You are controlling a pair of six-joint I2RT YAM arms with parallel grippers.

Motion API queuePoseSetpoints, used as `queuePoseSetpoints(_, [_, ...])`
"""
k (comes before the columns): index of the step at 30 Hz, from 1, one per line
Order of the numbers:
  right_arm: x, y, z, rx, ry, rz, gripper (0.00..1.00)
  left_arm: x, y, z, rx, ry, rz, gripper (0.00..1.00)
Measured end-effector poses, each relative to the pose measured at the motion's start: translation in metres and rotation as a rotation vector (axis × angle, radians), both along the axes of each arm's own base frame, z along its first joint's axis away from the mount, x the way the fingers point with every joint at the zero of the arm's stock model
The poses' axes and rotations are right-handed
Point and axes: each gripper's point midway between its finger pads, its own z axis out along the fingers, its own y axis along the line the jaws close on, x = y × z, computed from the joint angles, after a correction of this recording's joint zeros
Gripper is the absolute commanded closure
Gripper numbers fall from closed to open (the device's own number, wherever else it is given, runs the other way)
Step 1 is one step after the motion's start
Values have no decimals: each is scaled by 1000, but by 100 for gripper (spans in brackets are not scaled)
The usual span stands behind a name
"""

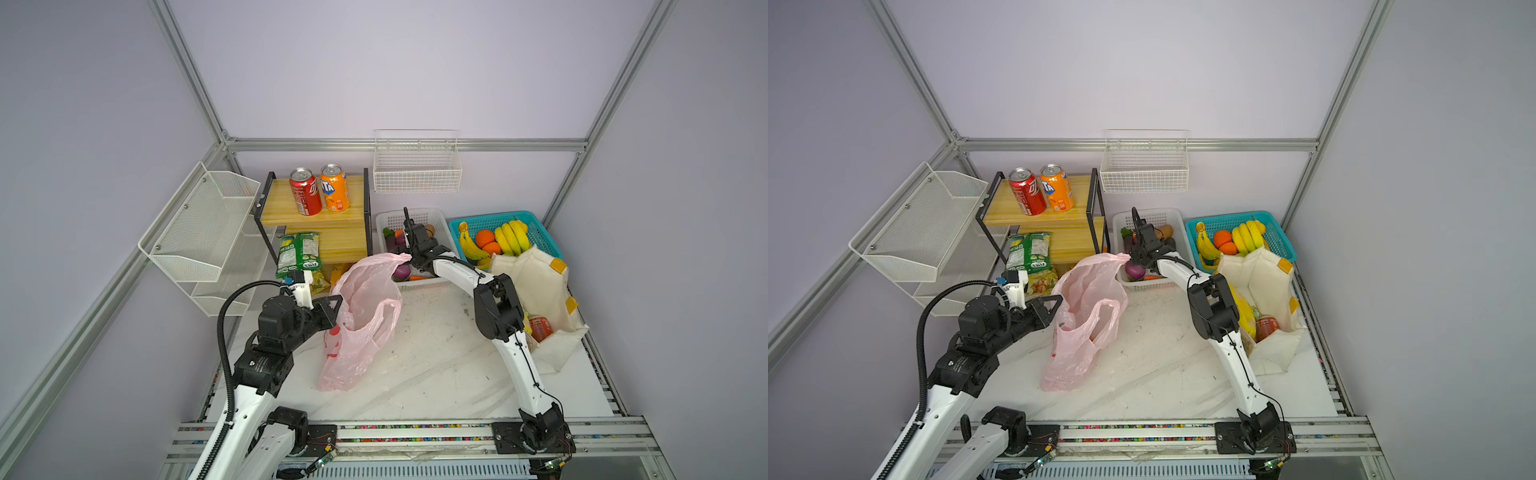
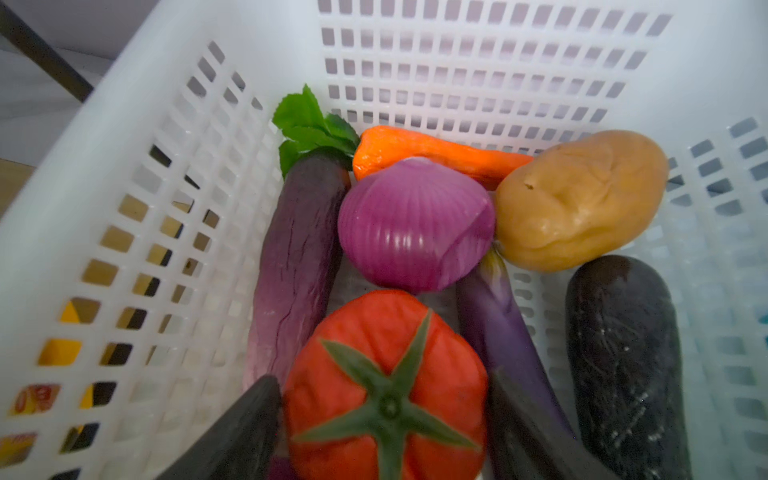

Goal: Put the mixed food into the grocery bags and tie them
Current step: 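Lower the right gripper onto the red tomato and grasp it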

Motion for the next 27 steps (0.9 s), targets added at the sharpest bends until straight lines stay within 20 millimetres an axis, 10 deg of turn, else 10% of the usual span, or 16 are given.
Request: queuePoseSetpoints(27, [-9,-9,13,45,55,32,44,0,0,0,17,-11,-8,100])
